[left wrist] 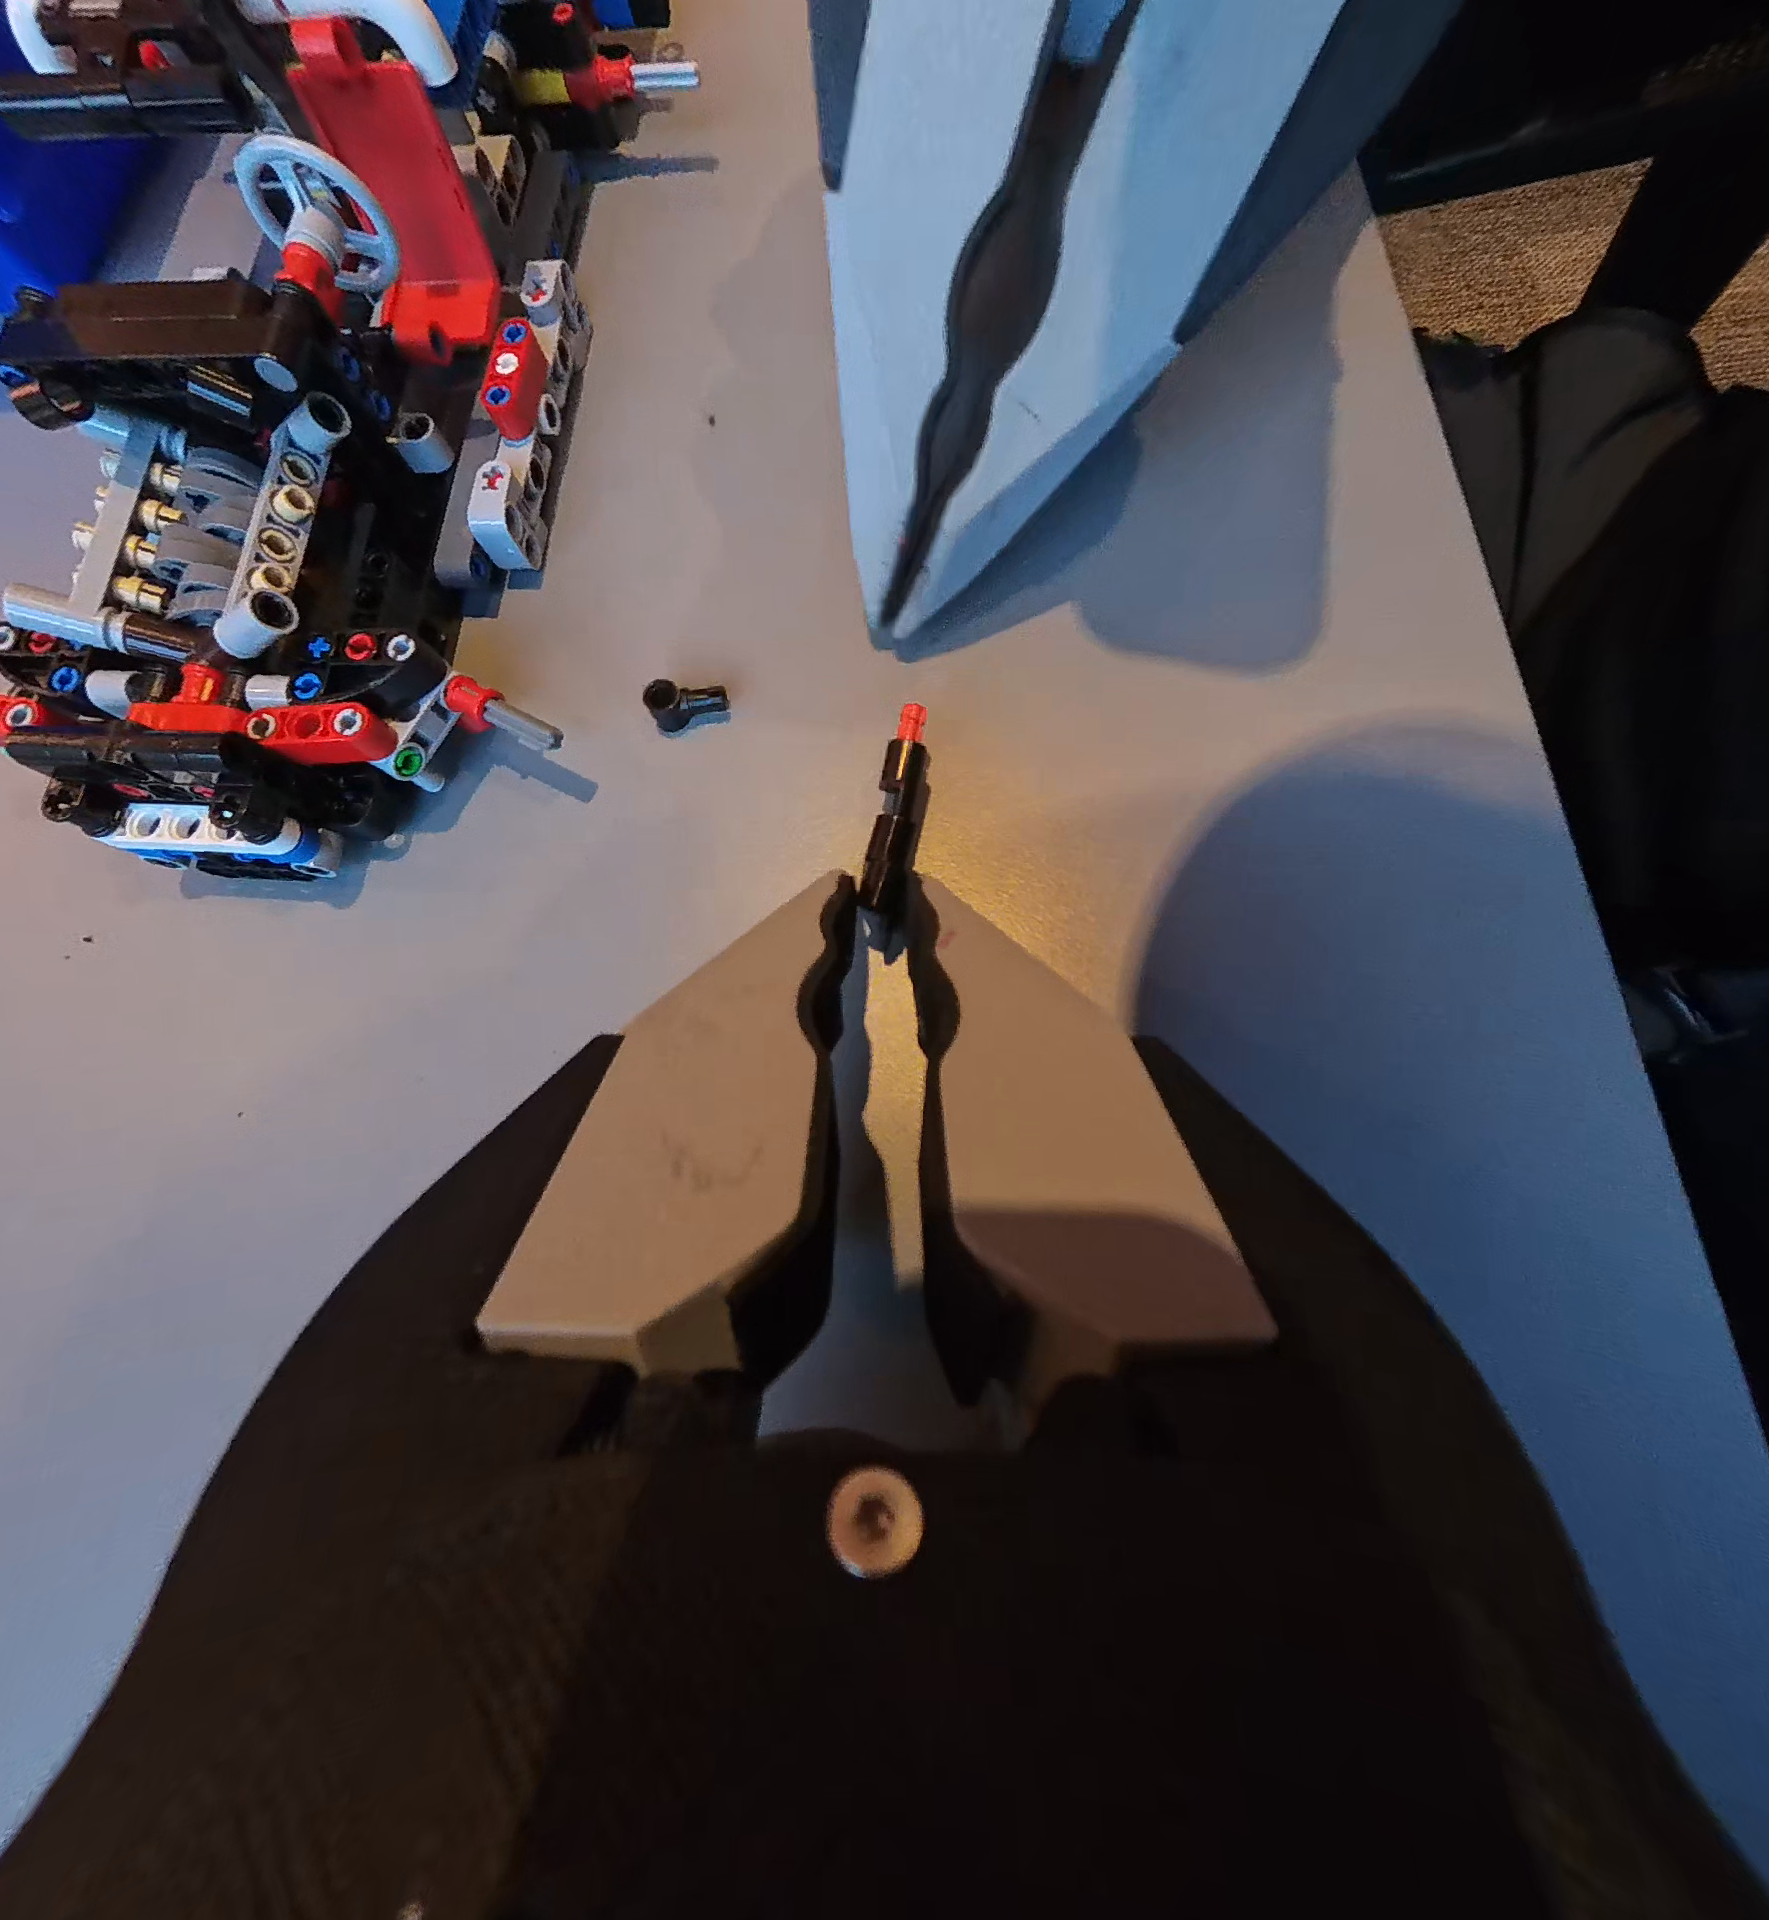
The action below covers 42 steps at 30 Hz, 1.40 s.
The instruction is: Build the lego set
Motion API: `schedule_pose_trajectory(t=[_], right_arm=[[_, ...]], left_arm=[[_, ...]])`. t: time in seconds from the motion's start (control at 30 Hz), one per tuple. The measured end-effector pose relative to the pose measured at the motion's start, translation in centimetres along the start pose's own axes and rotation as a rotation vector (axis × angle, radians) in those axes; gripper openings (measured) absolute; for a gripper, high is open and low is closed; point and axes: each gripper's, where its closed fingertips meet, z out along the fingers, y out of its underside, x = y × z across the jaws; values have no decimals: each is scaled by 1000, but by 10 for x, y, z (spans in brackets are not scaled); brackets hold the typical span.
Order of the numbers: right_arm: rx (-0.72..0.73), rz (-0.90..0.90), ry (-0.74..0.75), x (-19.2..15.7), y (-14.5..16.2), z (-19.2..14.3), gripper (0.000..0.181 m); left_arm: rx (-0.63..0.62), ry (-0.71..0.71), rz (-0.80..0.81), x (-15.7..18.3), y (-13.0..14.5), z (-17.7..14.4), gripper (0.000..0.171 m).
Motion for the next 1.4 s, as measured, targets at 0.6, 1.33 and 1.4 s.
schedule_pose_trajectory(t=[0.6,1.33,1.4], right_arm=[[113,-76,-137,-13,-45,19,9],[197,-453,-120,-28,-44,23,4],[193,-494,-93,-28,-45,23,4]], left_arm=[[-3,-5,20,4,-2,2,4],[0,254,-219,17,-1,-2,4],[-1,265,-224,18,-1,-2,4]])
